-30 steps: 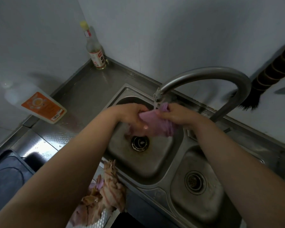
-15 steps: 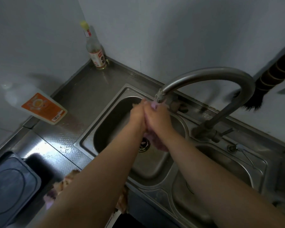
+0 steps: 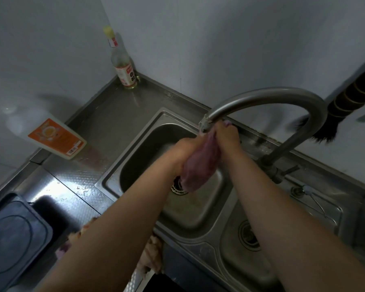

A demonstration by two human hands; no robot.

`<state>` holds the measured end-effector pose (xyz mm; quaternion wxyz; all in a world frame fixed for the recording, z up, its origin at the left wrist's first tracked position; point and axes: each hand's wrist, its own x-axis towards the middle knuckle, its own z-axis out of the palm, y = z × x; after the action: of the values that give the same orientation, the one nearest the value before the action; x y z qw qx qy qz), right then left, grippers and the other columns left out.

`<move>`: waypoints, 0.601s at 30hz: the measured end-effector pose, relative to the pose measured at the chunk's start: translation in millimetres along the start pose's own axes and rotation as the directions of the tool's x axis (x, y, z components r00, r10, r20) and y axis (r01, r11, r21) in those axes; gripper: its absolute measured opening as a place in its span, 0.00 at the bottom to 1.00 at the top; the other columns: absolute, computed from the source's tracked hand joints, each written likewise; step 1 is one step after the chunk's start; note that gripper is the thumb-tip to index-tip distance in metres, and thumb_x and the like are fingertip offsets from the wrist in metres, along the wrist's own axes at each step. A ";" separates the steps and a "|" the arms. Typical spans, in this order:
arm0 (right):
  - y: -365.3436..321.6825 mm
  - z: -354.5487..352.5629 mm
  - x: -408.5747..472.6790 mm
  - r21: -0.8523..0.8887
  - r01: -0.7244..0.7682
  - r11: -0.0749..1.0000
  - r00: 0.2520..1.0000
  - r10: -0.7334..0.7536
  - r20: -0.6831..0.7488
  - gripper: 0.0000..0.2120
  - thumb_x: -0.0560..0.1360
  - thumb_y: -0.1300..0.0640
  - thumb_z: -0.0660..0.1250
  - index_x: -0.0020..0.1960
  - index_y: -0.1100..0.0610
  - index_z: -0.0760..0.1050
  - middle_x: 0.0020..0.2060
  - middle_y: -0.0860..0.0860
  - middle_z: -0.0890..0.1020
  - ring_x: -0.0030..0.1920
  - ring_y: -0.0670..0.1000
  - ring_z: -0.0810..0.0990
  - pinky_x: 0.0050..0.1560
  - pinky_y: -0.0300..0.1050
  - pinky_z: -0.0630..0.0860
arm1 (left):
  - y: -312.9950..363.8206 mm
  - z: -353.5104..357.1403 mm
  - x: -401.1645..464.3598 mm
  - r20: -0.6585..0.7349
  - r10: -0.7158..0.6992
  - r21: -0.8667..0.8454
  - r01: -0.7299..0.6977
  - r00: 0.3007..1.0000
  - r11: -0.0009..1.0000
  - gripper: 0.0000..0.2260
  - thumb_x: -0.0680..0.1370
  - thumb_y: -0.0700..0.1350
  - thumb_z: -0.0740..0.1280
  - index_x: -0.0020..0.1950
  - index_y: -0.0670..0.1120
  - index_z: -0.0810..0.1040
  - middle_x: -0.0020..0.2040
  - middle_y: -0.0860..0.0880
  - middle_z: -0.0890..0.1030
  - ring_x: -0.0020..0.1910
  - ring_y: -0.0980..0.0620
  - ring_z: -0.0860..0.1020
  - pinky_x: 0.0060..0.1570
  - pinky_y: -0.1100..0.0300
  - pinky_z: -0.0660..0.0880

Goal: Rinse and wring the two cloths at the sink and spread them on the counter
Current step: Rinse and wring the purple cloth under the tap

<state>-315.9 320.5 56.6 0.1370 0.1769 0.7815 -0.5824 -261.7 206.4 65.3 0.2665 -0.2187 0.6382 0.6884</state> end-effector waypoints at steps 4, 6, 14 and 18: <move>3.4 -20.1 8.2 0.209 -0.238 0.948 0.951 0.184 0.249 0.19 0.76 0.45 0.67 0.51 0.62 0.76 0.44 0.57 0.83 0.40 0.51 0.83 0.38 0.43 0.80 | -3.4 -38.3 -4.0 0.201 0.053 0.483 -0.147 0.978 0.863 0.09 0.76 0.48 0.70 0.55 0.52 0.76 0.49 0.55 0.83 0.52 0.54 0.81 0.52 0.59 0.77; 9.7 -29.5 14.5 0.144 -0.264 0.954 0.935 0.216 0.281 0.24 0.73 0.44 0.70 0.56 0.64 0.76 0.50 0.58 0.83 0.47 0.54 0.83 0.46 0.47 0.80 | -5.6 -50.6 -3.7 0.104 0.095 0.659 -0.140 0.990 0.739 0.08 0.79 0.51 0.65 0.54 0.50 0.78 0.50 0.50 0.81 0.52 0.49 0.79 0.50 0.59 0.73; 41.9 -44.5 9.9 0.023 -0.281 0.960 0.761 0.208 0.614 0.19 0.76 0.65 0.64 0.66 0.60 0.71 0.56 0.56 0.80 0.53 0.51 0.81 0.48 0.40 0.80 | -11.2 -66.5 1.0 -0.157 0.233 0.269 -0.185 0.960 0.945 0.22 0.82 0.58 0.55 0.55 0.44 0.80 0.51 0.42 0.83 0.54 0.44 0.81 0.61 0.46 0.73; 42.3 -35.2 -10.0 -0.172 -0.069 0.983 0.764 0.163 0.624 0.10 0.78 0.53 0.64 0.58 0.50 0.76 0.48 0.52 0.83 0.46 0.45 0.83 0.43 0.39 0.77 | -5.6 -47.4 5.1 -0.294 0.276 0.307 -0.183 0.915 0.934 0.20 0.84 0.54 0.51 0.53 0.42 0.76 0.50 0.41 0.80 0.53 0.44 0.78 0.60 0.48 0.74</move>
<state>-288.7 364.0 34.4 0.4407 0.0080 0.7153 -0.5423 -263.8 159.9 53.6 0.0994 -0.2157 0.7840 0.5736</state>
